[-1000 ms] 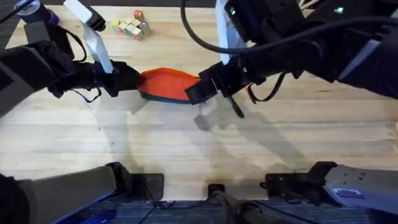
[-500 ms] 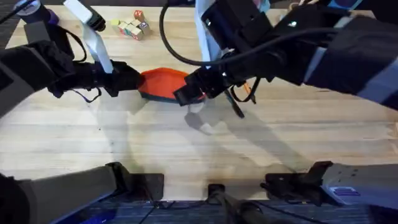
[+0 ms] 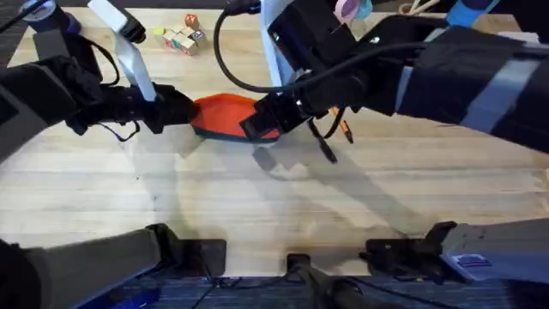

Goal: Unzip the bag, pick up the pens from the table one at a time and place them inside, then zip the bag closed.

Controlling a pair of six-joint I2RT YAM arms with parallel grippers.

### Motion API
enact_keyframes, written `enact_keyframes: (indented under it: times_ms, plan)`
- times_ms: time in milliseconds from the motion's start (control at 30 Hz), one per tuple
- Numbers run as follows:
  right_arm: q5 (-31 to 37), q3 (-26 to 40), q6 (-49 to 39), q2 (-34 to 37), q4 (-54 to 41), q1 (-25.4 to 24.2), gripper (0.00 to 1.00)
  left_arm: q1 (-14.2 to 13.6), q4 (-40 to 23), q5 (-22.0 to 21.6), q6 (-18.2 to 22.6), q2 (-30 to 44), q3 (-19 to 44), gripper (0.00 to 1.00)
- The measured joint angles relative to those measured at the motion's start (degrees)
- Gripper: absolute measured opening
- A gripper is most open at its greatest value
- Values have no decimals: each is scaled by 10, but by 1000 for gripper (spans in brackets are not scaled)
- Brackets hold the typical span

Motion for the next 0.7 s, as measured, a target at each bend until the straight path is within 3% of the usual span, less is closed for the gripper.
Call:
enact_keyframes:
  times_ms: [233, 267, 367, 533, 700]
  plan:
    - [10, 0, 0, 3, 6, 0, 639, 0, 0, 0, 0, 0, 0, 42]
    - [11, 0, 0, 12, 12, 0, 554, 0, 0, 0, 0, 0, 0, 42]
    - [17, 0, -2, 19, 16, 0, 461, 0, 0, 0, 0, 0, 0, 42]
    - [23, 0, -2, 19, 17, 0, 386, 0, 0, 0, 0, 0, 0, 42]
    - [28, 0, -4, 19, 17, 0, 215, 0, 0, 0, 0, 0, 0, 42]
